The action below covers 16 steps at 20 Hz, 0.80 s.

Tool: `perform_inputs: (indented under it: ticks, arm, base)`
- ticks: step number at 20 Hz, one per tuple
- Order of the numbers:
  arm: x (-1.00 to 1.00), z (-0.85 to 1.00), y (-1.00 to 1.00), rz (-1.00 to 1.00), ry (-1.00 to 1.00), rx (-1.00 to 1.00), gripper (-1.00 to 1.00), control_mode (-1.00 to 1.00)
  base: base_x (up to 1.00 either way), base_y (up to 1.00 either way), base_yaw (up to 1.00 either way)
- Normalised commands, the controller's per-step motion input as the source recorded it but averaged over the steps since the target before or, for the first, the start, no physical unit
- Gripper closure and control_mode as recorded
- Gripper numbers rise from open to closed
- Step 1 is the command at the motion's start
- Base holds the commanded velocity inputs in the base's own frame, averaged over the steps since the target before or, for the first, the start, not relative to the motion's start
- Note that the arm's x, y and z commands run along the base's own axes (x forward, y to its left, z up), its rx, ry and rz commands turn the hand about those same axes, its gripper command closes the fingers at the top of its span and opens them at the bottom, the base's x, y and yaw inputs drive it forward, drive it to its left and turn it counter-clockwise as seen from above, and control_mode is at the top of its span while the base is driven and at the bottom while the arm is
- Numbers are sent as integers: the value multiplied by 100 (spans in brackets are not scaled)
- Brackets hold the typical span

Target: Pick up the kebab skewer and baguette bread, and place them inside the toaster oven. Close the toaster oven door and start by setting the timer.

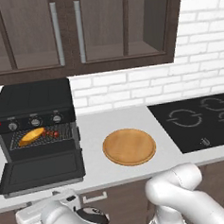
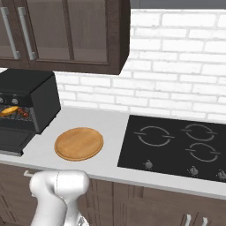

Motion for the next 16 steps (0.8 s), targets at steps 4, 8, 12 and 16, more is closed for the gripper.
perform_inputs:
  ticks: [4, 8, 12, 16]
  arm:
    - [0, -5, -8, -13, -13, 0, -100, -100]
    - [0, 0, -46, -8, -4, 6, -100, -100]
    - [0, 0, -52, -6, 0, 7, -100, -100]
    - [17, -5, -28, -7, 1, 2, -100, -100]
  base:
    - [0, 0, 0]
    - [0, 0, 0]
    - [0, 0, 0]
    - [0, 0, 0]
